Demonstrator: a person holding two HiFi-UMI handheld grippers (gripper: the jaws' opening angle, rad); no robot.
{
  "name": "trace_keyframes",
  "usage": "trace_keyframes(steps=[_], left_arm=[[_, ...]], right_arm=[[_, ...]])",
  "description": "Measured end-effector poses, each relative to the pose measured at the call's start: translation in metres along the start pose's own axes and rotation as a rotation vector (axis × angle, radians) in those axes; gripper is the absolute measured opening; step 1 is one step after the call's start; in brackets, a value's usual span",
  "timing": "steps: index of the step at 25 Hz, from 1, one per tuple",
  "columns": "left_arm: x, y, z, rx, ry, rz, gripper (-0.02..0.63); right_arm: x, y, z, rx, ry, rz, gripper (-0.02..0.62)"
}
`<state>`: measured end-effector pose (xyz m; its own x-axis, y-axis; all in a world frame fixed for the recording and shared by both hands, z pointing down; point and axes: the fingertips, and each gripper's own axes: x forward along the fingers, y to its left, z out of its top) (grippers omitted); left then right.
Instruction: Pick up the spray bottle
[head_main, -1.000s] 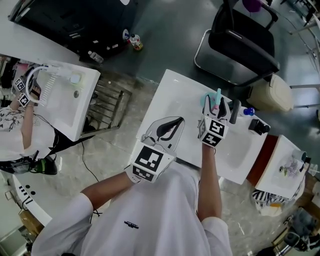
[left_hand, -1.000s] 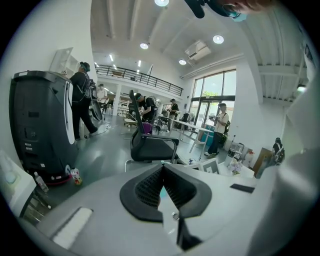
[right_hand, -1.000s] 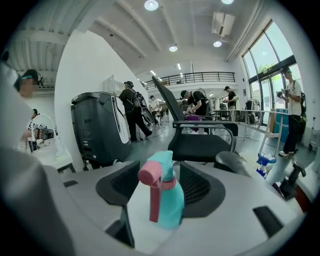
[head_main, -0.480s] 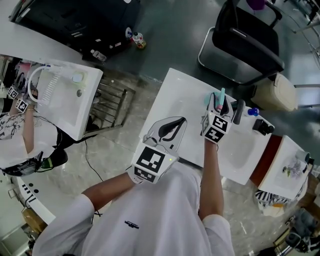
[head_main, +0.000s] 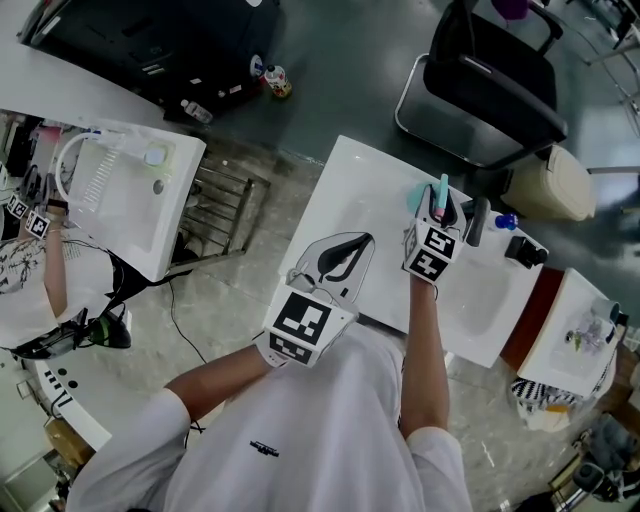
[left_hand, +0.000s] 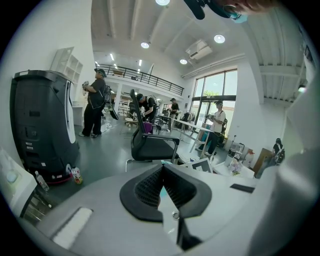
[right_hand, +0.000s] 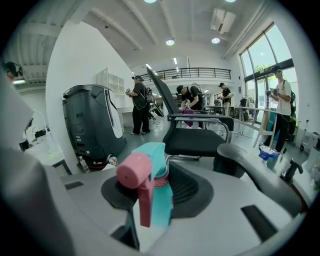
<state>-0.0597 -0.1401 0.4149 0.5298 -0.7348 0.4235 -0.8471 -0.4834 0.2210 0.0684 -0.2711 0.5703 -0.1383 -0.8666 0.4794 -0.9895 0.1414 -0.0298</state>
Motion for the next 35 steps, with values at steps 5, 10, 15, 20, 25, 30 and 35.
trace_keyframes(steps=[5, 10, 15, 20, 25, 30, 35], left_arm=[[-0.005, -0.003, -0.003, -0.001, -0.013, 0.002, 0.005], [-0.014, -0.005, 0.000, -0.008, -0.033, 0.004, 0.005], [-0.023, -0.006, -0.005, -0.006, -0.042, -0.003, 0.005], [-0.028, -0.012, -0.009, 0.009, -0.044, -0.021, 0.005], [-0.034, -0.018, -0.010, 0.009, -0.057, -0.034, 0.005], [-0.036, -0.023, -0.008, 0.009, -0.070, -0.049, 0.005], [-0.041, -0.024, -0.003, 0.020, -0.086, -0.057, 0.005]], right_arm=[[-0.008, 0.006, -0.004, -0.011, 0.009, 0.024, 0.124], [-0.025, 0.014, 0.001, -0.008, -0.009, 0.061, 0.124], [-0.049, 0.023, 0.009, -0.015, -0.025, 0.091, 0.124], [-0.085, 0.023, 0.024, 0.000, -0.061, 0.096, 0.124], [-0.118, 0.024, 0.037, -0.012, -0.088, 0.103, 0.124], [-0.156, 0.019, 0.051, -0.020, -0.110, 0.095, 0.124], [-0.195, 0.016, 0.063, -0.017, -0.132, 0.085, 0.124]])
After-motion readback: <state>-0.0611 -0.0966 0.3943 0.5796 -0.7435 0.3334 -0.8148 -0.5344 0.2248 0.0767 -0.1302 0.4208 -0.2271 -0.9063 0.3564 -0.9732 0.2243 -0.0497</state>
